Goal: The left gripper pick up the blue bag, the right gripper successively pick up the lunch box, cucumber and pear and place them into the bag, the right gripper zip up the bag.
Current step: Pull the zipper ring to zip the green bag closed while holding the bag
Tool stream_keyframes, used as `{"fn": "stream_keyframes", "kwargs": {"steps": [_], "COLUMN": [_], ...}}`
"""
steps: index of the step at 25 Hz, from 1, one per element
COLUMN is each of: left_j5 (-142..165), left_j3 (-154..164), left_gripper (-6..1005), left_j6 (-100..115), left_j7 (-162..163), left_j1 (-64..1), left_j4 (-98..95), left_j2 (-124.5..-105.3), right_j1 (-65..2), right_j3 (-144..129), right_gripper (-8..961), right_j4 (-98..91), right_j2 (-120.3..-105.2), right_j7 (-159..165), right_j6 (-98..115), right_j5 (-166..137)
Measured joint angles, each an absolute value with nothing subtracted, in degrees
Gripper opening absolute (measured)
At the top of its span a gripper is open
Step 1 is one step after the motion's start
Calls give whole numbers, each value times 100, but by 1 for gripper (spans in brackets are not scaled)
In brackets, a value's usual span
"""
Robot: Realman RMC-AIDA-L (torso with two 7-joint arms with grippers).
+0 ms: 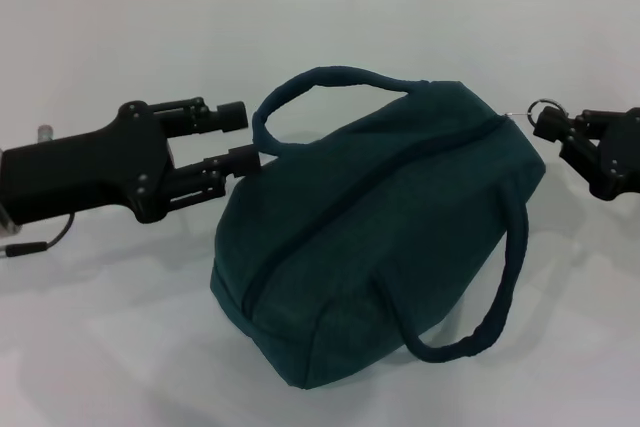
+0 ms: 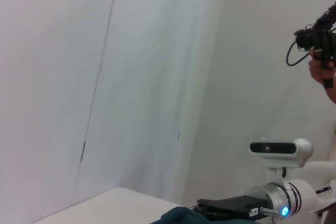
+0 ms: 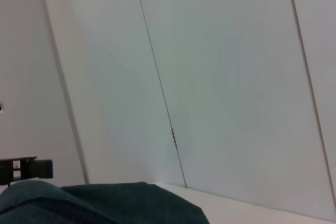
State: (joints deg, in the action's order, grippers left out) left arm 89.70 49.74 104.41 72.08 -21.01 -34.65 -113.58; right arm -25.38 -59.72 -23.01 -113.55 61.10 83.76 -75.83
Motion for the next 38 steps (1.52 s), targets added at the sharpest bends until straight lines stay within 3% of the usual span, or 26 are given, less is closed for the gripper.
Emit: {"fn": "stream_keyframes", "kwargs": {"steps": [5,13,19,22,32,38], "left_j5": [9054,9995,10196,10196,10170,10002], "left_j3": [4993,5011,4985,4981,4832,4813], "left_gripper": [550,763,759,755,753,753], "left_j6": [10441,10441,10422,10373,10276,10307], "left_j7": [7690,8538,8630,8609,8535,8419], "left_j1": [-2204,-2953,-3115,-3093,-3042,-2966], "left_j4": [-3703,-3756,-3759,-3760,-3762,-3763], "left_j2": [-11377,-11500,-11534,-11536,-11531,-11506], "right_j1": [-2497,-2480,-2473,-2425,-2294,-2239], "right_j3": [-5992,-5999,-5978,-5978,-5872,-5383], "right_gripper": [4,4,5,62,278,528], "right_j4": [-2294,-2277,-2280,-2299,-2243,-2312], "right_j2": [-11334,-11354,-11380,-11386,-11275,-11379], "right_j7": [6117,6113,6112,6086,6106,6042], "right_j6": [8385,8342,8378,8439,8473,8980], "right_j5": [-7594,-7761,-7761,-7761,-7714,-7691]}}
